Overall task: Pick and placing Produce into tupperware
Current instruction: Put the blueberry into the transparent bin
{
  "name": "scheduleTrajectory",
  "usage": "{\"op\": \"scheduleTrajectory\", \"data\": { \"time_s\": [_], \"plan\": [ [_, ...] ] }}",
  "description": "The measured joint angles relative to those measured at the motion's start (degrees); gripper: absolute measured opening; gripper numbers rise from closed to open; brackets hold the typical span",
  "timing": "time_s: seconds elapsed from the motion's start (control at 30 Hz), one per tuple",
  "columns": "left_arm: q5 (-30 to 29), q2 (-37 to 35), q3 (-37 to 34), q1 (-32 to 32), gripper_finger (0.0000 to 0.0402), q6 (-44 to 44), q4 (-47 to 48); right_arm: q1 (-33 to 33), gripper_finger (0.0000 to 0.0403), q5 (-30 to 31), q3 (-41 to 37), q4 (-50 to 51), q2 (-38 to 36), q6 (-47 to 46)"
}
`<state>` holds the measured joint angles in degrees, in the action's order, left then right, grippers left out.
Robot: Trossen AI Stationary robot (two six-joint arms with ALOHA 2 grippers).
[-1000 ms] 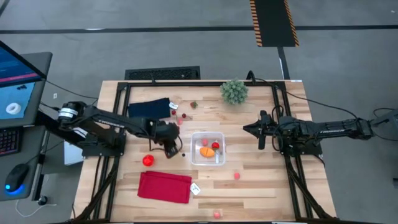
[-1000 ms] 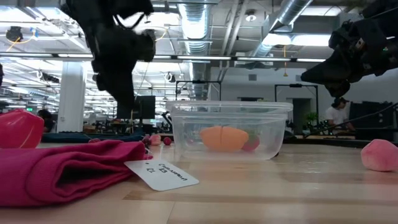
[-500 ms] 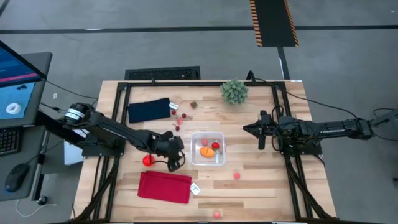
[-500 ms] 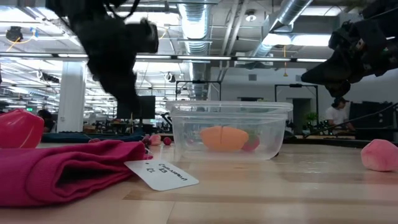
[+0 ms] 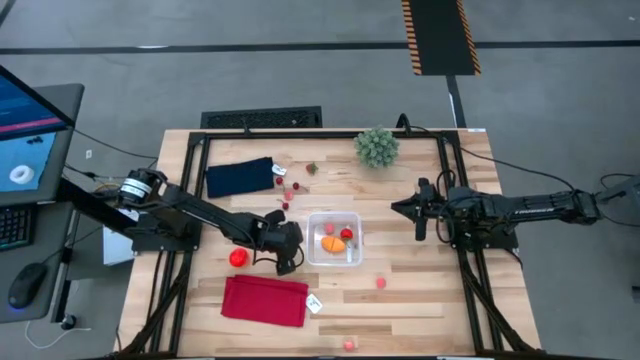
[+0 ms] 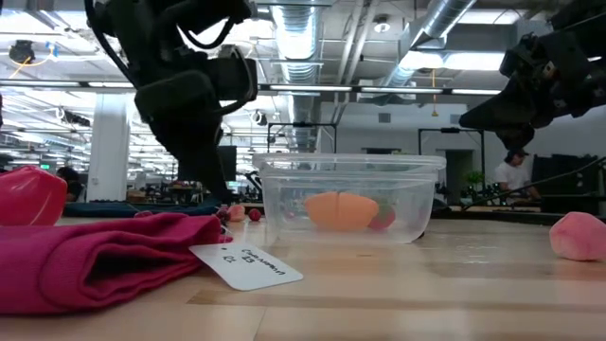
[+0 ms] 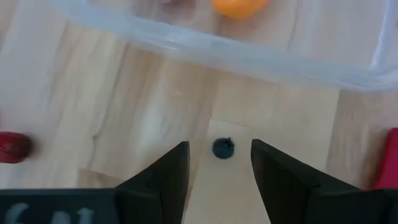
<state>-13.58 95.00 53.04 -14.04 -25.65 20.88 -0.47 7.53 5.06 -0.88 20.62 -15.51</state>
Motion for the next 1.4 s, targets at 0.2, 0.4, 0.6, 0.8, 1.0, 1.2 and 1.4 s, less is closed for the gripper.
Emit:
{"op": "scheduleTrajectory", "data": {
  "time_s": [0.2, 0.4, 0.6, 0.8, 1.0, 1.2, 1.4],
  "plan": [
    [0.87, 2.9, -0.04, -0.11, 0.0162, 0.45, 0.63, 0.0, 0.006, 0.0, 0.0, 0.55, 0.0, 0.0],
    [0.17, 4.61, -0.02, -0.22, 0.0162, 1.25, -0.22, 0.0, 0.006, 0.0, 0.0, 0.58, 0.0, 0.0],
    [0.1, 4.6, -0.02, -0.24, 0.0162, 1.7, -1.08, 0.0, 0.006, 0.0, 0.0, 0.87, 0.0, 0.0],
    [0.07, 4.59, -0.02, -0.24, 0.0162, 1.7, -1.55, 0.0, 0.006, 0.0, 0.0, 0.9, 0.0, 0.0],
    [0.33, 5.47, -0.46, -0.22, 0.0162, 1.7, -2.29, 0.0, 0.006, 0.0, 0.0, 0.91, 0.0, 0.0],
    [-0.11, 6.14, -0.44, -0.24, 0.0162, 1.69, -2.63, 0.0, 0.006, 0.0, 0.0, 1.78, 0.0, 0.0],
    [-0.23, 6.14, -0.47, -0.25, 0.0159, 1.7, -2.86, 0.0, 0.006, 0.01, 0.0, 1.96, 0.0, 0.0]
  ]
}}
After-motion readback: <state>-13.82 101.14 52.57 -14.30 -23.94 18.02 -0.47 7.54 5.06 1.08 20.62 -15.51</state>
